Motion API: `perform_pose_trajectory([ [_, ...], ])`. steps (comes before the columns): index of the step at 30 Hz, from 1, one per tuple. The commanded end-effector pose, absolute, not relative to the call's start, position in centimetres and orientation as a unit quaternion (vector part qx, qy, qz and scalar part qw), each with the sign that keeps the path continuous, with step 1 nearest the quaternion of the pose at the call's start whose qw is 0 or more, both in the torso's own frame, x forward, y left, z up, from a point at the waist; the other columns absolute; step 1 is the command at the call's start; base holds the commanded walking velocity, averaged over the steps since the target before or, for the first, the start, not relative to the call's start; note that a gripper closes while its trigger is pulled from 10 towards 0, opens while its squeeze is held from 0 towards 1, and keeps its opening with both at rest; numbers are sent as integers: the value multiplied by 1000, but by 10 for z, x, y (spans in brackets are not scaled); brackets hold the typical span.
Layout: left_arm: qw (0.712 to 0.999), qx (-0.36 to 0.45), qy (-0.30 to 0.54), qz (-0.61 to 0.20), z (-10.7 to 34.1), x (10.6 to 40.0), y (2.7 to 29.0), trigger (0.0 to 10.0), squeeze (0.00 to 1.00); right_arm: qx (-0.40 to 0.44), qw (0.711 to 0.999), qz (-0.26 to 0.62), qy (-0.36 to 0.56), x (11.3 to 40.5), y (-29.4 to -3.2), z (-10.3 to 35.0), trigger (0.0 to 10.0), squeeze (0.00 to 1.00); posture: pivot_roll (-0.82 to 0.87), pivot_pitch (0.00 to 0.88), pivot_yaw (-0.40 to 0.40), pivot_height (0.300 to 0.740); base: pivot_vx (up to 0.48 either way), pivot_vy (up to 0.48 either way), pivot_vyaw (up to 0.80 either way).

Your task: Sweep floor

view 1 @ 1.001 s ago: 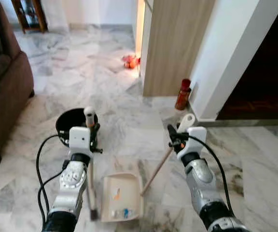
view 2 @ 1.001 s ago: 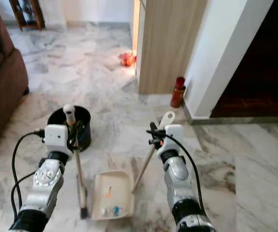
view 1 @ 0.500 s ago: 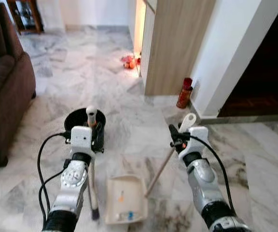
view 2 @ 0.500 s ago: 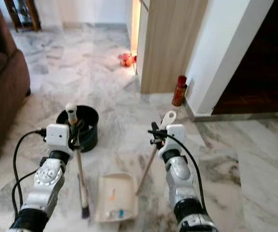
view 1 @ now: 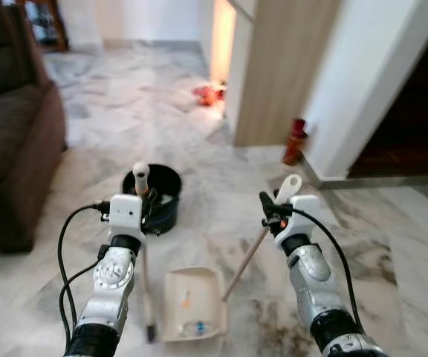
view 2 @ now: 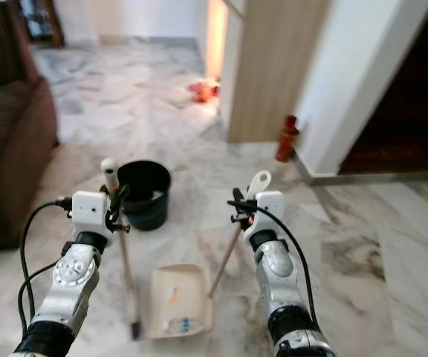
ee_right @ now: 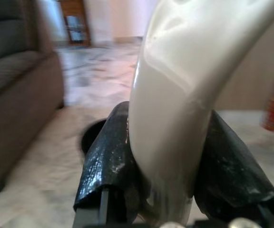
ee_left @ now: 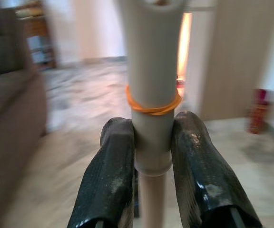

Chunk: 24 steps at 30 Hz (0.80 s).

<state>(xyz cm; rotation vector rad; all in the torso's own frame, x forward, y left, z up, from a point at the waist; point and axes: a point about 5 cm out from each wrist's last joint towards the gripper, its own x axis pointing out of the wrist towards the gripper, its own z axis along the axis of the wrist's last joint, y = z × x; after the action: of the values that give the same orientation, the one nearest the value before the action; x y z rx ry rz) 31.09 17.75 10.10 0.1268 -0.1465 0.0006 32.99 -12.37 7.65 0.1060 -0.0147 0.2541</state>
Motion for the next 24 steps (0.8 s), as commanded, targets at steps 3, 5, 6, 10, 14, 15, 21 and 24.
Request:
perform_pose_trajectory([
  [3,993,67,-92,-8,109,314,171,10000,0,72,989,125,-38,335,-122,90,10000,0,52,0,-66,740,0,96,198],
  [5,993,71,-92,-8,109,314,171,10000,0,76,989,124,-38,335,-122,90,10000,0,52,0,-66,740,0,0,0],
  [6,993,73,-93,-9,109,314,171,10000,0,78,989,124,-38,336,-123,90,10000,0,51,0,-65,740,0,0,0],
  [10,993,70,-94,-13,109,314,170,10000,0,79,989,123,-37,336,-123,90,10000,0,51,0,-65,740,0,0,0],
  [14,994,70,-85,-12,108,314,170,10000,0,80,989,123,-36,336,-123,90,10000,0,50,0,-64,740,0,0,0],
  [15,994,70,-84,-13,107,314,170,10000,0,80,988,123,-35,336,-123,90,10000,0,48,0,-63,740,0,0,0],
  [21,994,74,-81,-11,107,315,170,10000,0,83,988,125,-36,335,-123,90,10000,0,48,0,-64,740,0,0,0],
  [24,994,74,-81,-11,107,315,170,10000,0,84,988,126,-37,335,-123,90,10000,0,48,0,-64,740,0,0,0],
])
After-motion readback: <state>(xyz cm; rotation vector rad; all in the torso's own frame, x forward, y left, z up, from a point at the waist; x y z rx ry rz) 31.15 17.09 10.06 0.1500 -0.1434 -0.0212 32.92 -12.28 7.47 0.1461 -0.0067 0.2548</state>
